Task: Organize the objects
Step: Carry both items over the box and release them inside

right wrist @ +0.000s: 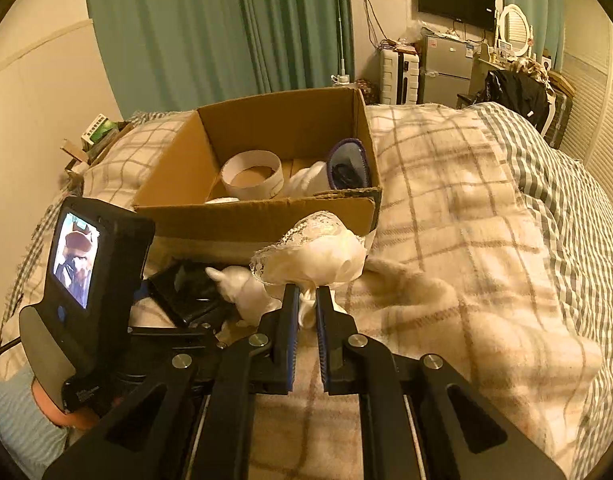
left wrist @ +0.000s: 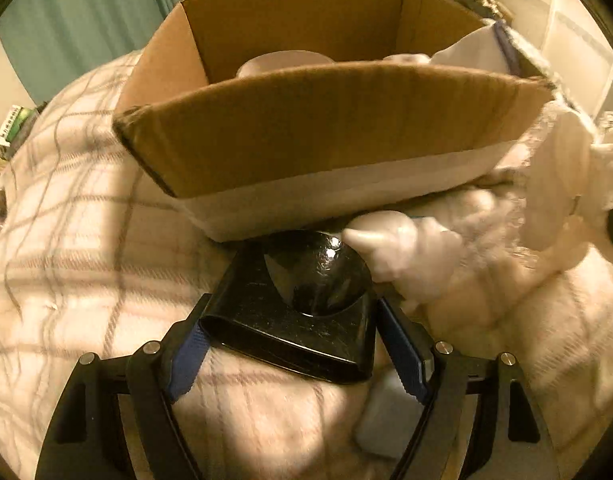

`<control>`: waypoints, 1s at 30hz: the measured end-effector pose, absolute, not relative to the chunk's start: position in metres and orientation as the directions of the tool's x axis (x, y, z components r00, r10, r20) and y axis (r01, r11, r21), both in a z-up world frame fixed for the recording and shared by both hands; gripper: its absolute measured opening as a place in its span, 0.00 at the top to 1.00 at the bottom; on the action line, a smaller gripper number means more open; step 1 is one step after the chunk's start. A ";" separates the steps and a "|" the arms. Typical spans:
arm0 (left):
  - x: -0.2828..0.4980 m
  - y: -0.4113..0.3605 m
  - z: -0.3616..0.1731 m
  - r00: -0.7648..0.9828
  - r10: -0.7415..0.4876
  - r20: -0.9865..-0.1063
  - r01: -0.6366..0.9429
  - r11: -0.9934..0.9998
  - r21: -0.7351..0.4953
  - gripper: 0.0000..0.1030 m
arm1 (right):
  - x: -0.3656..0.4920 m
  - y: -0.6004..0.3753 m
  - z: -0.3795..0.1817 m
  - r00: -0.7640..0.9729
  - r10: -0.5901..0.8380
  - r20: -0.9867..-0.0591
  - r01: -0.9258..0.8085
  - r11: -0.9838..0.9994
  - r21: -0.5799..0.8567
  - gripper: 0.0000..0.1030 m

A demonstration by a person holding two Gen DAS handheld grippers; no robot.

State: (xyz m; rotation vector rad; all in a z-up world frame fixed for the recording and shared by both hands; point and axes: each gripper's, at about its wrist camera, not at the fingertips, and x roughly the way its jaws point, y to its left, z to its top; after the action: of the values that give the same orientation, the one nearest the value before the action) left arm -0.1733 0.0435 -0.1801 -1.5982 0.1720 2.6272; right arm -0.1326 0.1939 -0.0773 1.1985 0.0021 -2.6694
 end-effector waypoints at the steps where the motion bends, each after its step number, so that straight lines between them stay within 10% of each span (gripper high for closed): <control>1: -0.170 0.043 -0.177 -0.463 0.009 -0.886 -0.116 -0.992 0.051 0.21 | -0.130 0.193 -0.074 -0.650 -0.195 -0.735 0.197 -0.977 0.085 0.92; 30: -0.171 0.026 0.037 -0.707 0.209 -0.676 -0.172 -0.978 -0.122 0.23 | -0.136 0.161 0.093 -0.797 -0.268 -0.542 0.368 -0.926 -0.083 0.92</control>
State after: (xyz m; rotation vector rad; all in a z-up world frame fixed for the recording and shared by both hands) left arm -0.1714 0.0263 0.0373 -1.0880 -0.0727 2.7249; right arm -0.1364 0.1610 0.0932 0.7695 0.2631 -2.6823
